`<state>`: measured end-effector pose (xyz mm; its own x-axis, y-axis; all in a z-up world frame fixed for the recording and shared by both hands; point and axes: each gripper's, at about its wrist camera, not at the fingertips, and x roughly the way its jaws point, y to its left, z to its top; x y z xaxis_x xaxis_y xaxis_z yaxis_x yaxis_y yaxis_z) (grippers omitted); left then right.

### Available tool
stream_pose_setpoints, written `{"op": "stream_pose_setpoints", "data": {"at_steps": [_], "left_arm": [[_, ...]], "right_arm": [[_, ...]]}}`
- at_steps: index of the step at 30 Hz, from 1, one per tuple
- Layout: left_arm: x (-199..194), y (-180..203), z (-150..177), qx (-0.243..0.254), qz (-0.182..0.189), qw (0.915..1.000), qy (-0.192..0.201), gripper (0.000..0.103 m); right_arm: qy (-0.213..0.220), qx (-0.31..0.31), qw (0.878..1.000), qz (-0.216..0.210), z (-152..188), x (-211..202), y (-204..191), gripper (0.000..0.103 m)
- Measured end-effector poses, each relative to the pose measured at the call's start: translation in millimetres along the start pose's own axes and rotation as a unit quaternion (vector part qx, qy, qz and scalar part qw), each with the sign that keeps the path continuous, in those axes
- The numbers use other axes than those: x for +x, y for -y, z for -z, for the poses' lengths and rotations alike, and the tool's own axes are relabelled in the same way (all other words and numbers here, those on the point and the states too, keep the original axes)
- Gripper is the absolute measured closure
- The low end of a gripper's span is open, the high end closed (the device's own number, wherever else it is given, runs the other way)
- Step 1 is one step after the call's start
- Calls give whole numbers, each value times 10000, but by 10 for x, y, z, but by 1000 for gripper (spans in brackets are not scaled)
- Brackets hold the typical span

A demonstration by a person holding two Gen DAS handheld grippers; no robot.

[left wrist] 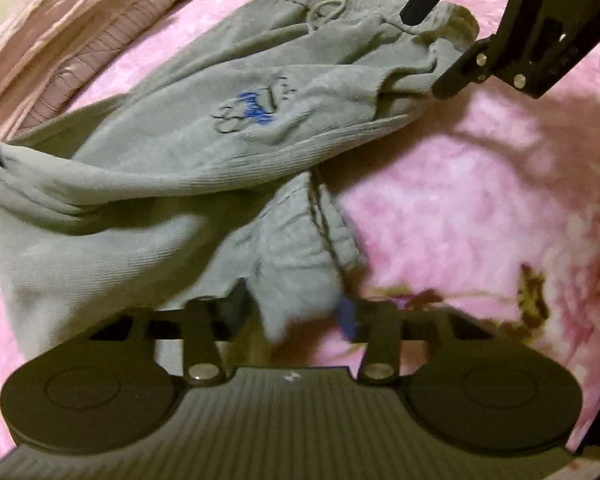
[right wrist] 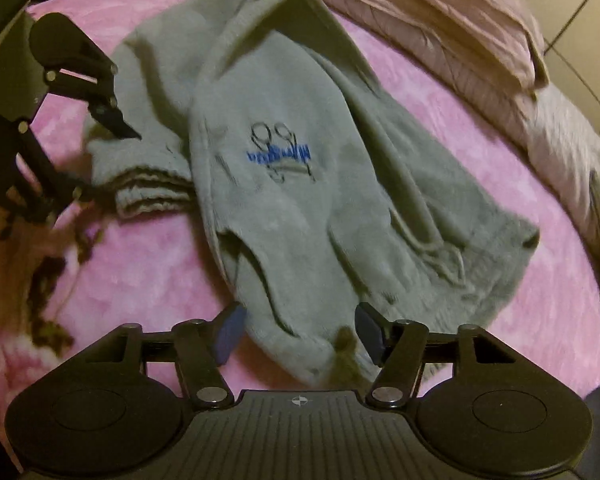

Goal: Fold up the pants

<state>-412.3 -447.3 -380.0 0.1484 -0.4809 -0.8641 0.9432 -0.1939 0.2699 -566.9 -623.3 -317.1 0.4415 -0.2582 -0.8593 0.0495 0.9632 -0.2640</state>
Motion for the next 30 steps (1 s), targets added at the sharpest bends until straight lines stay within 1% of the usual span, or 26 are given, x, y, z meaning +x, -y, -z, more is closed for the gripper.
{"op": "stream_pose_setpoints", "data": {"at_steps": [1, 3, 5, 6, 7, 8, 10, 11, 12, 13, 14, 15, 16, 17, 18, 19, 20, 21, 22, 23, 24, 25, 26, 27, 29, 30], "left_arm": [[-53, -61, 14, -27, 11, 10000, 27, 73], [-268, -267, 61, -213, 9, 9998, 66, 75], [-516, -530, 105, -411, -134, 9990, 82, 75], [-654, -685, 138, -543, -256, 9982, 81, 75], [-807, -891, 191, -689, -409, 9968, 58, 75], [-942, -1085, 239, -802, -581, 9951, 14, 75], [-1211, -1559, 354, -1034, -1050, 9891, -65, 75], [-1348, -1849, 435, -1111, -1359, 9844, -124, 75], [-1440, -2056, 482, -1167, -1615, 9797, -200, 75], [-1507, -2333, 554, -1291, -1919, 9723, -326, 74], [-1556, -2541, 614, -1442, -2141, 9651, -449, 72], [-1593, -2713, 673, -1615, -2387, 9559, -573, 72], [-1626, -2858, 738, -1775, -2693, 9438, -718, 73], [-1657, -2939, 793, -1877, -2934, 9337, -827, 73], [-1695, -2984, 834, -2026, -3183, 9217, -900, 71], [-1732, -2988, 871, -2191, -3331, 9126, -907, 64], [-1760, -2953, 892, -2329, -3399, 9068, -894, 57], [-1774, -2850, 889, -2438, -3362, 9058, -843, 55], [-1754, -2730, 859, -2462, -3274, 9088, -799, 55], [-1718, -2555, 810, -2463, -3097, 9152, -763, 55], [-1659, -2333, 744, -2453, -2785, 9260, -694, 54], [-1582, -2101, 667, -2415, -2416, 9379, -604, 49], [-1489, -1821, 572, -2323, -2046, 9495, -506, 46], [-1383, -1522, 464, -2158, -1651, 9614, -428, 45], [-1173, -949, 240, -1741, -900, 9802, -277, 42], [-1077, -708, 146, -1551, -651, 9856, -194, 42]], "right_arm": [[0, -53, 10000, -1, -25, -1, -30, 42], [-80, -237, 9997, -11, -56, 62, -74, 42], [-314, -596, 9977, 47, -59, 180, -147, 42], [-360, -742, 9965, 104, -50, 229, -178, 42], [-410, -790, 9960, 94, -47, 271, -185, 44], [-447, -776, 9959, 108, -40, 293, -167, 63], [-492, -663, 9965, 146, -83, 263, -99, 89], [-448, -582, 9971, 193, -98, 202, -47, 92], [-404, -503, 9977, 223, -122, 137, -3, 95], [-368, -441, 9980, 281, -142, 73, 35, 97], [-356, -399, 9979, 360, -160, -9, 83, 98], [-375, -355, 9978, 405, -173, -67, 124, 98], [-382, -293, 9977, 478, -180, -135, 173, 99], [-394, -252, 9970, 619, -175, -211, 221, 99], [-428, -203, 9961, 750, -163, -289, 284, 99], [-451, -123, 9948, 900, -150, -360, 344, 100], [-481, -50, 9926, 1116, -114, -464, 400, 100], [-544, 13, 9897, 1325, -77, -507, 459, 100], [-630, 116, 9873, 1450, -48, -536, 545, 100], [-731, 239, 9856, 1505, -22, -547, 623, 99], [-814, 309, 9846, 1514, -5, -535, 678, 99], [-852, 377, 9849, 1461, 0, -531, 705, 99], [-877, 468, 9854, 1385, -8, -526, 717, 99], [-903, 539, 9855, 1334, -17, -506, 711, 99], [-901, 594, 9858, 1287, -36, -468, 675, 99], [-905, 642, 9857, 1267, -38, -442, 655, 99]]}}
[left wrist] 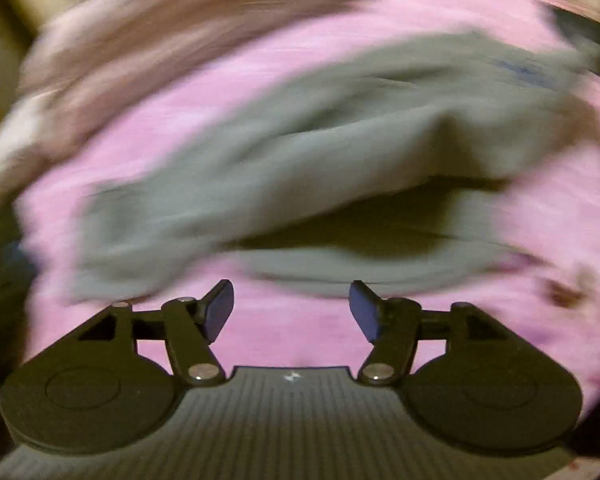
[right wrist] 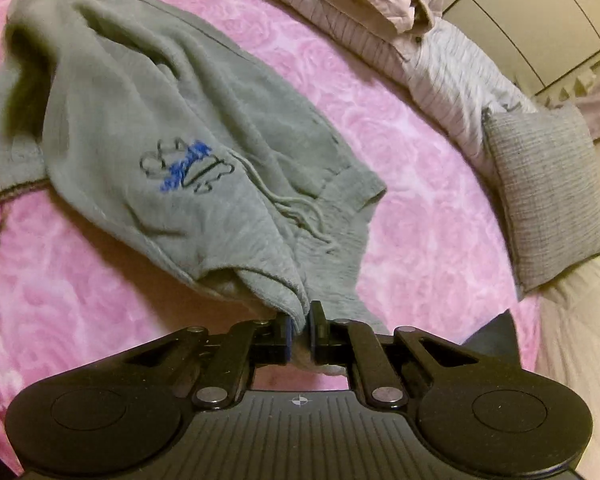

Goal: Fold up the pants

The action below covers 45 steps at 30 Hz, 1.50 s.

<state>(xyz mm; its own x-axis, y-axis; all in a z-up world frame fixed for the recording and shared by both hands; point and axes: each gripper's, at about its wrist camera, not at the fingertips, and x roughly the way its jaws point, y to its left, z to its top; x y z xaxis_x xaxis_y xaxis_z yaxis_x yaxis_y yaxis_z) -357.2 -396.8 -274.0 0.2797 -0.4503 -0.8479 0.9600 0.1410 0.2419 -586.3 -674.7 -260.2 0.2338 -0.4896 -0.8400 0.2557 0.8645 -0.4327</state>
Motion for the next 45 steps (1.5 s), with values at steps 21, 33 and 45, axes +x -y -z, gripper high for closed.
{"op": "stream_pose_setpoints", "data": {"at_steps": [21, 33, 45], "left_arm": [[-615, -550, 187, 715, -302, 9963, -367, 81], [-933, -1857, 1506, 762, -1393, 9752, -1544, 80], [-796, -2965, 1360, 301, -1793, 9770, -1116, 96]], "right_arm": [[58, -119, 9988, -463, 231, -158, 91, 99], [-491, -527, 9972, -213, 493, -560, -662, 100], [-708, -579, 9951, 362, 505, -982, -743, 100]]}}
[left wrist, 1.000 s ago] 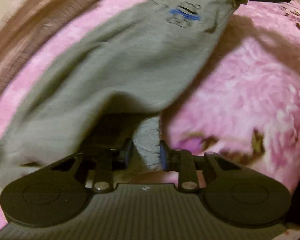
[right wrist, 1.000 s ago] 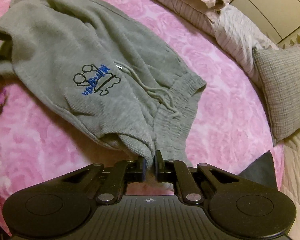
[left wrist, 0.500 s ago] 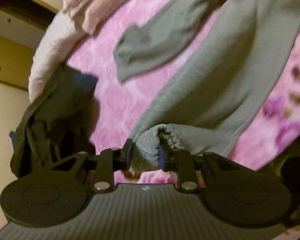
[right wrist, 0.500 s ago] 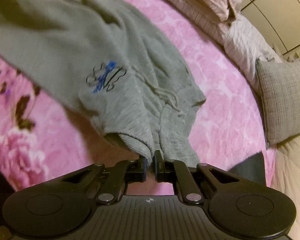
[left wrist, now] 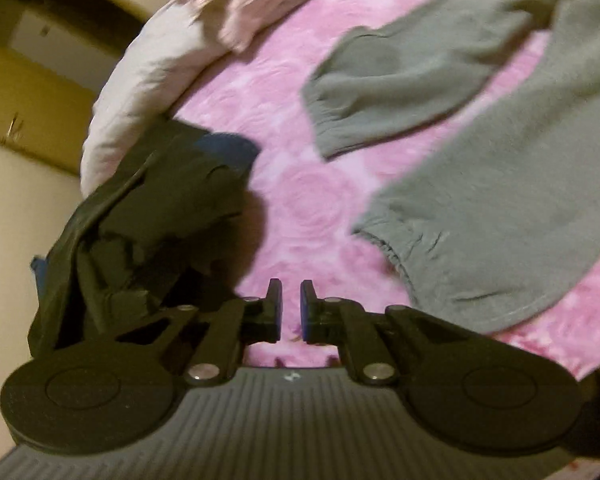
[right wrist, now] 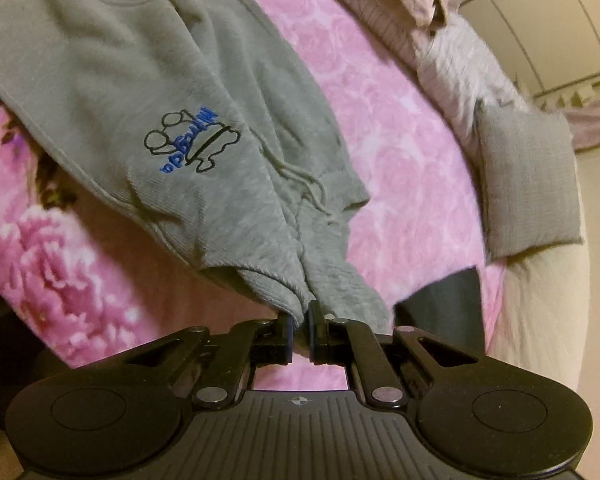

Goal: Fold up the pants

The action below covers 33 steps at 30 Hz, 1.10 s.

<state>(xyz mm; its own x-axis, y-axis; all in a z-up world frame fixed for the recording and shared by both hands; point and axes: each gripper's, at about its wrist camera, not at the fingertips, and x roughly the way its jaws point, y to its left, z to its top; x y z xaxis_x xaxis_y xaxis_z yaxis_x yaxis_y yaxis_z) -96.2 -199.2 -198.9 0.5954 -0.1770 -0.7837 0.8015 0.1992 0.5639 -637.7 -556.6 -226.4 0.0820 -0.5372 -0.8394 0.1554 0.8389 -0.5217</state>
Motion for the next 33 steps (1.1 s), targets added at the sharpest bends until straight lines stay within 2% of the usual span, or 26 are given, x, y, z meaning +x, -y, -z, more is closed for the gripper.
{"op": "stream_pose_setpoints", "data": {"at_steps": [3, 4, 5, 7, 9, 13, 16, 19, 22, 27, 29, 30, 33], "left_arm": [[-57, 12, -23, 23, 18, 9999, 113, 93], [-72, 74, -47, 61, 93, 9998, 158, 91], [-86, 152, -81, 119, 172, 9996, 203, 90], [-95, 352, -206, 187, 373, 9987, 294, 87], [-89, 572, -371, 230, 573, 9972, 419, 78], [-48, 1025, -864, 474, 887, 9923, 717, 73], [-13, 1357, -1397, 539, 1138, 9872, 983, 69], [8, 1741, -1972, 871, 1255, 9803, 1255, 66], [92, 2130, -2523, 1136, 1399, 9730, 1445, 58], [290, 2746, -3356, 1590, 1656, 9593, 1643, 51], [359, 2956, -3619, 1689, 1779, 9551, 1661, 51], [380, 3062, -3735, 1720, 1842, 9534, 1659, 51], [373, 3267, -3938, 1786, 1981, 9493, 1662, 51]], "right_arm": [[-279, 220, 9993, -87, 14, 68, -179, 97], [-346, 394, 9985, -122, 27, 70, -216, 90], [-336, 596, 9974, -222, 43, 48, -238, 77], [-256, 946, 9941, -466, 45, -29, -255, 66], [-13, 1335, 9883, -735, 17, -141, -195, 64], [312, 1997, 9763, -775, -76, -63, 139, 57], [405, 2680, 9566, -1071, -150, 362, 612, 56], [624, 3218, 9344, -1393, -288, 923, 1048, 56], [737, 3637, 9118, -1756, -429, 1558, 1387, 56], [702, 4082, 8846, -2143, -554, 2408, 1794, 56], [753, 4325, 8646, -2445, -551, 2567, 1861, 56], [816, 4341, 8607, -2530, -550, 2597, 1872, 56], [838, 4280, 8619, -2586, -561, 2547, 1903, 77]]}}
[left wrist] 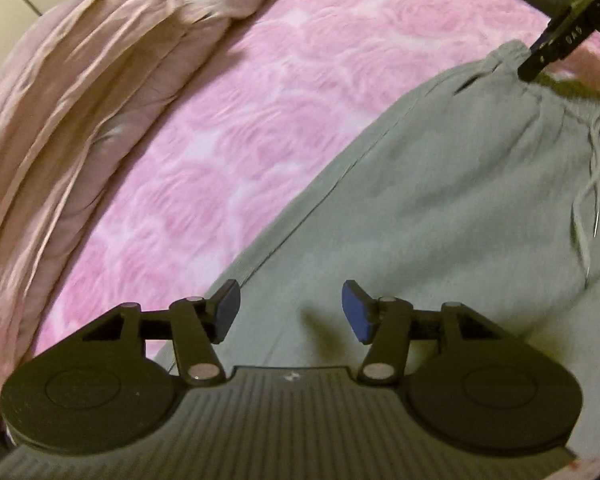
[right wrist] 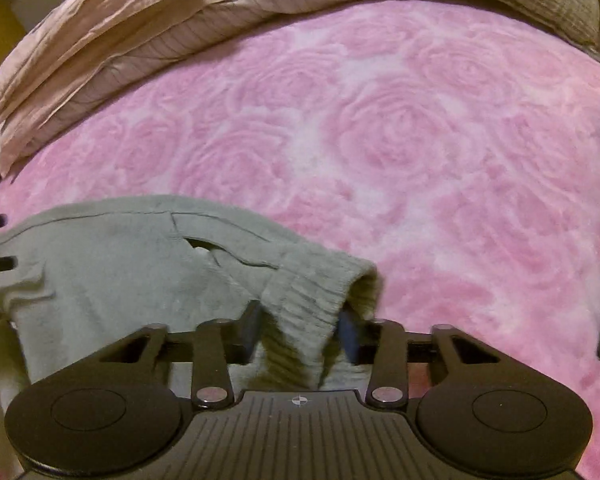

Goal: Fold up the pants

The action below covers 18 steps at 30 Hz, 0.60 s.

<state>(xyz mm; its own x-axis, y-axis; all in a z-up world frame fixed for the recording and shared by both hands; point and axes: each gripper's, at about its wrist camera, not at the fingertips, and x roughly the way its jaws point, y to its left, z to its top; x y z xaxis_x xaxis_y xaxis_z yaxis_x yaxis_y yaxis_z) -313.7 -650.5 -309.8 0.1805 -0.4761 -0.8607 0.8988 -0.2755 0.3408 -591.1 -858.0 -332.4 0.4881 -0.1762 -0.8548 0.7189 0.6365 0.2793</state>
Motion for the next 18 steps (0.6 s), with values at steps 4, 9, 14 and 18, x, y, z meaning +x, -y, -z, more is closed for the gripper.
{"op": "stream_pose_setpoints", "data": {"at_steps": [4, 9, 14, 18], "left_arm": [[55, 25, -254, 156, 98, 9998, 73, 51], [181, -198, -515, -47, -32, 9998, 192, 51], [437, -217, -522, 41, 125, 9999, 13, 51], [607, -279, -389, 180, 210, 9996, -99, 50]], "right_arm": [[64, -62, 10000, -6, -130, -179, -3, 101], [631, -250, 9977, 80, -751, -228, 207, 101], [164, -21, 9997, 197, -862, 215, 411, 89], [535, -75, 9982, 260, -706, 41, 386, 49]]}}
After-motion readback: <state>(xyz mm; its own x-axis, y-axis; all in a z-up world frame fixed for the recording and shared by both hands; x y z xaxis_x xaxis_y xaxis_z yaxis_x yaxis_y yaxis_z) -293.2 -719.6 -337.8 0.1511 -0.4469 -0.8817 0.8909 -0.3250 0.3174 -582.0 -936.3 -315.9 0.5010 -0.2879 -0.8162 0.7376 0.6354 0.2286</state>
